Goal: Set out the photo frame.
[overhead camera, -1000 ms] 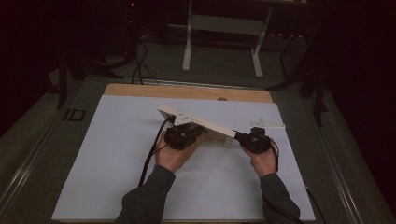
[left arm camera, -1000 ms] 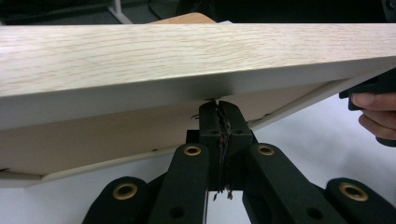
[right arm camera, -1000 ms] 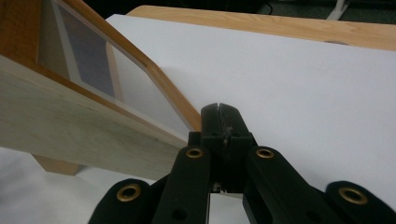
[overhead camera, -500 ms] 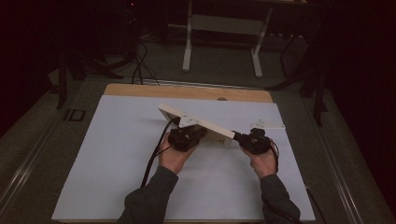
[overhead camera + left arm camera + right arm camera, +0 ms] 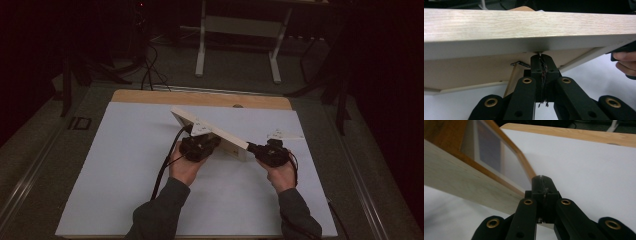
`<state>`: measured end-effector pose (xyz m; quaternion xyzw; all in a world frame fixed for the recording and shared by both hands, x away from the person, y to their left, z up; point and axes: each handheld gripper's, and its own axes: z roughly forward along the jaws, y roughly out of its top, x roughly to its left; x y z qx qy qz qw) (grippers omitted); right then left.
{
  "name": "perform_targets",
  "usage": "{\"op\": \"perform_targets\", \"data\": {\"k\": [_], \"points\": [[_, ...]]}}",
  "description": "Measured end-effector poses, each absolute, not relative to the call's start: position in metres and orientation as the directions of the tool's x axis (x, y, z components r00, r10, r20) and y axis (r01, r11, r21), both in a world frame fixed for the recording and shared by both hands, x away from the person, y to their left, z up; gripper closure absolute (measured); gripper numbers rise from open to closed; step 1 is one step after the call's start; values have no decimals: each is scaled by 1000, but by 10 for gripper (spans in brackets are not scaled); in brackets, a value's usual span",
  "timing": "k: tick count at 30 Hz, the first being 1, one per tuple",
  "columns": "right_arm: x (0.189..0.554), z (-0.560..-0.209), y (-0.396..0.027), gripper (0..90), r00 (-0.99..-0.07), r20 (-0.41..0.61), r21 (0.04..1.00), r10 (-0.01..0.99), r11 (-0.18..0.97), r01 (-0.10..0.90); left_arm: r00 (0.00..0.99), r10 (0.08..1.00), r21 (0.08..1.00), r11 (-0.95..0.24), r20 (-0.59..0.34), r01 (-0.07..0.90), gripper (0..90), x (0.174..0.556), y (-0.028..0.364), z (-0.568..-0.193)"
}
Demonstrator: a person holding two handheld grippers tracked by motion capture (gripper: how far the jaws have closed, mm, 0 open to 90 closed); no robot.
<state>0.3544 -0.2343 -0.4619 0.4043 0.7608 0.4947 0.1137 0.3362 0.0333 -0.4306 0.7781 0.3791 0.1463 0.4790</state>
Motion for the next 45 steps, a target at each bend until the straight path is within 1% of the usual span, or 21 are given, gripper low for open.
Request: {"op": "perform_targets", "data": {"k": [6, 12, 30, 45], "points": [[351, -459, -231, 899, -667, 213, 848, 714, 204, 489, 669, 729, 855, -250, -142, 454, 898, 338, 36, -430], [346, -458, -228, 900, -678, 216, 855, 703, 199, 478, 672, 730, 858, -263, -121, 440, 898, 338, 38, -430], [336, -451, -217, 900, -719, 195, 864, 668, 230, 448, 684, 715, 852, -262, -144, 454, 899, 344, 45, -430], [333, -448, -210, 900, -744, 183, 870, 643, 246, 426, 720, 683, 850, -303, -122, 431, 899, 335, 38, -429]]}}
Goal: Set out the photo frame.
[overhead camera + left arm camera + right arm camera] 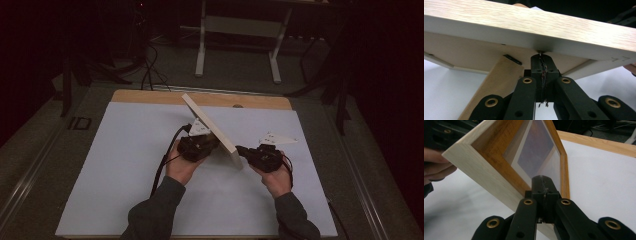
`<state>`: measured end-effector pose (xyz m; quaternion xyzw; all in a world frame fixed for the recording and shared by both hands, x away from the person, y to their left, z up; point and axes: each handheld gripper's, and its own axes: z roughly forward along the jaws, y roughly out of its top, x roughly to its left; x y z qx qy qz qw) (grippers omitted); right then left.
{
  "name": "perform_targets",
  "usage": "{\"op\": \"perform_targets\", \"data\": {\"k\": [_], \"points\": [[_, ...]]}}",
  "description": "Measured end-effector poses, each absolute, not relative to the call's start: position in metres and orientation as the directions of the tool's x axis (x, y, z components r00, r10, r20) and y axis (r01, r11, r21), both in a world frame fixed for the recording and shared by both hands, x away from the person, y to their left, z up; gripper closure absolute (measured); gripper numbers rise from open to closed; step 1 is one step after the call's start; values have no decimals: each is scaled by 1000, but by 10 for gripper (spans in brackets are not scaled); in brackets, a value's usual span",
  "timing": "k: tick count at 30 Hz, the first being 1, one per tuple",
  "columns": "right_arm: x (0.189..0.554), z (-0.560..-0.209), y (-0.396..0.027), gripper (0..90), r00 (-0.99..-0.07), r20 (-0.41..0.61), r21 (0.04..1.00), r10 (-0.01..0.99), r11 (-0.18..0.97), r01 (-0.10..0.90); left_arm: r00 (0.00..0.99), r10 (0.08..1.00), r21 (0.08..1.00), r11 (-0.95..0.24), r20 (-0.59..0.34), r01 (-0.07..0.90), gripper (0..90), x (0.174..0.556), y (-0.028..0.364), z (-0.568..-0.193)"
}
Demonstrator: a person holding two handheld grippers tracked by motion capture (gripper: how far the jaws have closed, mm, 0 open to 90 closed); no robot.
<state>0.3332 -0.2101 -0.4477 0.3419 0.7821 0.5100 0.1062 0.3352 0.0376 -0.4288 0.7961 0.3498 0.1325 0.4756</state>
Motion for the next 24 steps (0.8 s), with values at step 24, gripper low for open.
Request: {"op": "perform_targets", "data": {"k": [24], "points": [[330, -446, -208, 900, -752, 177, 872, 635, 253, 419, 740, 654, 862, -275, -157, 426, 898, 340, 37, -430]]}}
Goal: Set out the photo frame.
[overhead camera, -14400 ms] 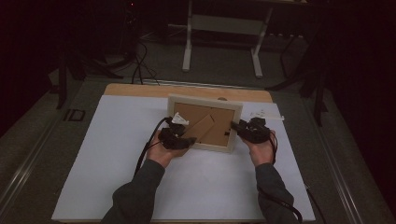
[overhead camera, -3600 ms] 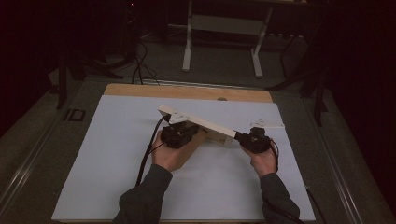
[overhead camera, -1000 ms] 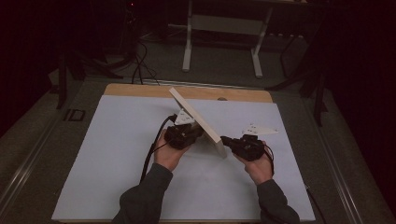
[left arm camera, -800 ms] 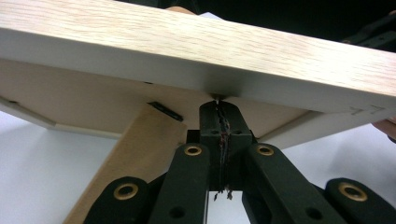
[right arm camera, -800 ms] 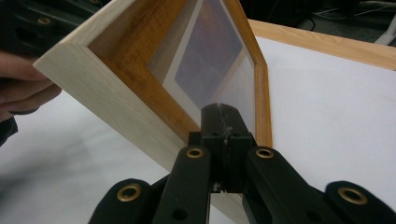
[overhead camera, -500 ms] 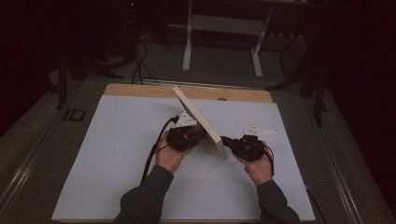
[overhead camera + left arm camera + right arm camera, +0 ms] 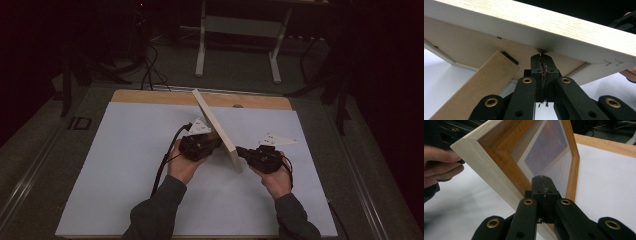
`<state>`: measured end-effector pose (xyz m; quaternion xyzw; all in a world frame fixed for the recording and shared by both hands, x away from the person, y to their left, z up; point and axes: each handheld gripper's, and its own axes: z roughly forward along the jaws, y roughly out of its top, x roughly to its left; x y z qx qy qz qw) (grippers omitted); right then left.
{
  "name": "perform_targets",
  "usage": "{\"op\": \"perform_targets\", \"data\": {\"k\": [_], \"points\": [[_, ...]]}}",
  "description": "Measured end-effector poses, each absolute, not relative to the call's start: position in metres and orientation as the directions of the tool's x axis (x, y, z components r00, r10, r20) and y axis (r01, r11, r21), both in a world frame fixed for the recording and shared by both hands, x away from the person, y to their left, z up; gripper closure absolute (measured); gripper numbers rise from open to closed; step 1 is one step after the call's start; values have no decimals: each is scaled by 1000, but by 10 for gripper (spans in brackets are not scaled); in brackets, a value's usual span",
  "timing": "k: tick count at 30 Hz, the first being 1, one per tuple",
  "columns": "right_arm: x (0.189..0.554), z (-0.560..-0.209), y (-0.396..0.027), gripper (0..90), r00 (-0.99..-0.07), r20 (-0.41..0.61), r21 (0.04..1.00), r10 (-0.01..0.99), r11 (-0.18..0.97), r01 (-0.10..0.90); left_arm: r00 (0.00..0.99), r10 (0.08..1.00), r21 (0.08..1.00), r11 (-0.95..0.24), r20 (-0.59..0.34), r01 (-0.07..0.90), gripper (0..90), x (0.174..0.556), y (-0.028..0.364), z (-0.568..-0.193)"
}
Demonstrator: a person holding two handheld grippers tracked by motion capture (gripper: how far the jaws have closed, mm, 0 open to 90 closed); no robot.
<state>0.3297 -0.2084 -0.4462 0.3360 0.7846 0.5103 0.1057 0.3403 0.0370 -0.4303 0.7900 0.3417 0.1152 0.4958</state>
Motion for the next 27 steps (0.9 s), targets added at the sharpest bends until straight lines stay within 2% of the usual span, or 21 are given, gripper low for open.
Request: {"op": "perform_targets", "data": {"k": [27], "points": [[324, -443, -195, 900, -779, 152, 870, 608, 293, 398, 774, 610, 851, -307, -167, 426, 900, 351, 39, -425]]}}
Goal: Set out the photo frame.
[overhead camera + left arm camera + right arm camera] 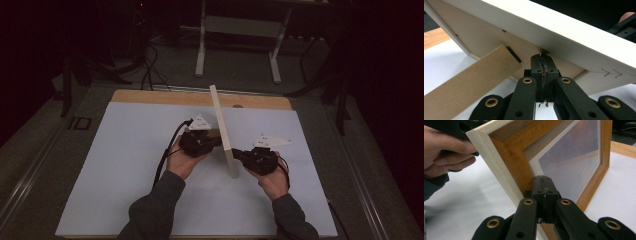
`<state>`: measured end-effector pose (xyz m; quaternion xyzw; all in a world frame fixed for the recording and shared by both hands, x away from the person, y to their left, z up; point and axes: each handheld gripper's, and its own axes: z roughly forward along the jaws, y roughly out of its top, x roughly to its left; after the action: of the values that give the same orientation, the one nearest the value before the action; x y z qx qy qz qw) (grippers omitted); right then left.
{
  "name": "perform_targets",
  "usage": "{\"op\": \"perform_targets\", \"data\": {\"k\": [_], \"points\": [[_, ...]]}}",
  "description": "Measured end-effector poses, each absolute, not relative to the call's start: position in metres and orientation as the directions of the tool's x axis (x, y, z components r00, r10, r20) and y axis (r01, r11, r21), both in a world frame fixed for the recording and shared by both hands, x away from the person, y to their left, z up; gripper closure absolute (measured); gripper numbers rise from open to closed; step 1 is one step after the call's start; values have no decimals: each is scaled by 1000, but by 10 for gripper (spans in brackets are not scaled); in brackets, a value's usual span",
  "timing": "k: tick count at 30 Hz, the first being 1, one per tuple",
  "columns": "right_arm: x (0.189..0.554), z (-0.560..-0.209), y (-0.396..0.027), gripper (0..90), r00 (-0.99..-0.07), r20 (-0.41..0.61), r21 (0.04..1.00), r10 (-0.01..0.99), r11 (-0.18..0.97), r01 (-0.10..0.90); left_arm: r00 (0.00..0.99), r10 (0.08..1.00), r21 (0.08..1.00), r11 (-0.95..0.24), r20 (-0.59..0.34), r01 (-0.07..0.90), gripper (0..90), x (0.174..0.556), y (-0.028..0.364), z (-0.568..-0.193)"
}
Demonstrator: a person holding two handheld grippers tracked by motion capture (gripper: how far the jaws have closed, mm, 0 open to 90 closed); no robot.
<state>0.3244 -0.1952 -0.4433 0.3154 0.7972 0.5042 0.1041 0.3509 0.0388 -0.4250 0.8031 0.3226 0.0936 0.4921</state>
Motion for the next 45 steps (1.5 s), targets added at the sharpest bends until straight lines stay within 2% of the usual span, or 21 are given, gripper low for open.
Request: {"op": "perform_targets", "data": {"k": [27, 45], "points": [[324, -442, -179, 900, -786, 141, 868, 602, 307, 391, 819, 545, 836, -354, -180, 419, 900, 362, 44, -419], [326, -444, -169, 900, -791, 145, 868, 595, 306, 390, 799, 574, 830, -345, -182, 437, 900, 366, 46, -421]]}}
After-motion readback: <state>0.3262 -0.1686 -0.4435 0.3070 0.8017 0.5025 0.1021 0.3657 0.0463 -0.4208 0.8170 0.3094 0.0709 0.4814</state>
